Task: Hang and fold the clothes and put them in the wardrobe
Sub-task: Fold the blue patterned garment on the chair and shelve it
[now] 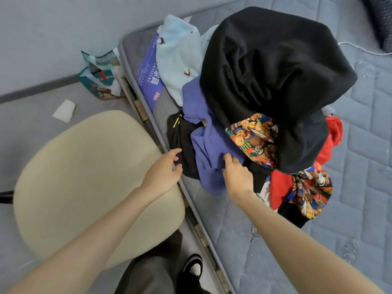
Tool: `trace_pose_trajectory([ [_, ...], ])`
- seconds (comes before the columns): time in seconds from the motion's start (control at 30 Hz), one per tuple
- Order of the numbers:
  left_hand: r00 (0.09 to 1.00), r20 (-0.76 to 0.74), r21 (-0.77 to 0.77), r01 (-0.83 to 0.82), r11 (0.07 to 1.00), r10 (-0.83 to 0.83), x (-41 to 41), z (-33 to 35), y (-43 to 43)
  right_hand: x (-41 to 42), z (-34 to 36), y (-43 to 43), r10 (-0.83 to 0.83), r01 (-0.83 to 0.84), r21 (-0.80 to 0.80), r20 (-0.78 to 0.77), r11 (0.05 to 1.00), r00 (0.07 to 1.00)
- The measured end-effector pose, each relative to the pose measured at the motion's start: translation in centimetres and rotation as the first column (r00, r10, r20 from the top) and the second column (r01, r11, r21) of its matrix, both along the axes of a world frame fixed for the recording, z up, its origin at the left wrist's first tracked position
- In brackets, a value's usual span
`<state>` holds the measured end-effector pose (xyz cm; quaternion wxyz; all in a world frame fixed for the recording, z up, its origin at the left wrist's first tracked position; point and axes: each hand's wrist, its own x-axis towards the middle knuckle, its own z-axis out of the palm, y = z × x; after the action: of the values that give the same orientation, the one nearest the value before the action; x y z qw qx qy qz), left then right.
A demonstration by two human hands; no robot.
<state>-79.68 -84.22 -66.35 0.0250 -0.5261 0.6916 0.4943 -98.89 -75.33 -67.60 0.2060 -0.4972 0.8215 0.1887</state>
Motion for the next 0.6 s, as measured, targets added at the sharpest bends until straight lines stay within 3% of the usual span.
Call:
trace_pose_trajectory([
  [0.2,0.999,-0.035,-0.037,-0.013,0.999,0.012,0.2,1.3,0.1,-0.1,0.7,-0.6,0.047,-0.045,-0.056,0.049,0.997,0.998],
  [0.3,0.999,-0.052,-0.07,-0.013,0.997,0.01,0.6,2.3,0.6,1.0,1.6,0.0,0.067,-0.032,-0.21,0.164,0.977,0.984],
  [0.33,0.998,-0.056,-0.088,-0.016,0.996,0.011,0.7,2.8,0.8,1.4,2.3,0.3,0.034,0.04,-0.283,0.252,0.958,0.967],
  [0.4,0.998,-0.069,-0.148,-0.015,0.989,0.005,0.7,4.2,1.3,1.9,4.4,1.2,-0.062,0.279,-0.381,0.492,0.882,0.868],
  [0.47,0.995,-0.095,-0.215,0.0,0.977,-0.021,0.4,5.9,1.7,1.8,7.3,2.2,-0.071,0.447,-0.47,0.624,0.761,0.778],
  [0.6,0.987,-0.133,-0.311,0.04,0.95,-0.085,-1.3,9.9,2.8,0.4,15.0,3.6,0.092,0.447,-0.637,0.631,0.628,0.77],
])
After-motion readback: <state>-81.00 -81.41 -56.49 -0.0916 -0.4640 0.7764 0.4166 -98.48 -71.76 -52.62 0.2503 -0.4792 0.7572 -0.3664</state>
